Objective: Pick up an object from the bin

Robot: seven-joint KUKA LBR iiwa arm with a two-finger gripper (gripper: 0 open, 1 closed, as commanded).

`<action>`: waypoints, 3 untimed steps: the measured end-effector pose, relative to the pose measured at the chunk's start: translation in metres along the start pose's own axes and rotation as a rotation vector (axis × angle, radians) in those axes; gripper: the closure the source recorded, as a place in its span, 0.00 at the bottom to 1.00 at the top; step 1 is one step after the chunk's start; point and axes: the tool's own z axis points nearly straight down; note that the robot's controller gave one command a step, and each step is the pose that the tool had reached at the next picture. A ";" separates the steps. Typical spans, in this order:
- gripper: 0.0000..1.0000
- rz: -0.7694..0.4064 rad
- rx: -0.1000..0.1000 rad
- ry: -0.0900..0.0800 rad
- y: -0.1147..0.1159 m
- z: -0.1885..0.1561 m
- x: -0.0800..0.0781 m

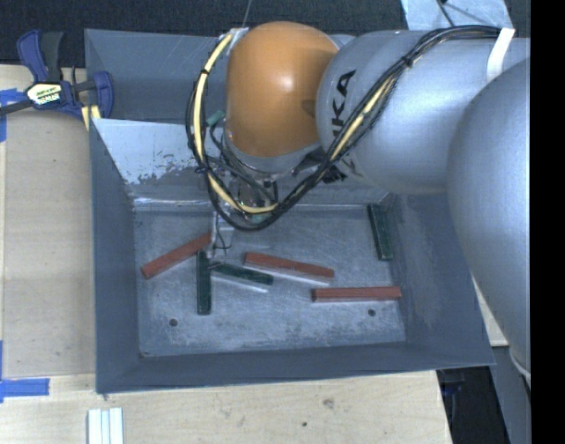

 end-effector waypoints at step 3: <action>0.00 -0.259 0.000 -0.012 -0.002 0.103 -0.020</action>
Offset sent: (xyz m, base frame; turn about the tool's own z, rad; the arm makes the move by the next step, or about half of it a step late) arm 0.0029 -0.0617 -0.1177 -0.2737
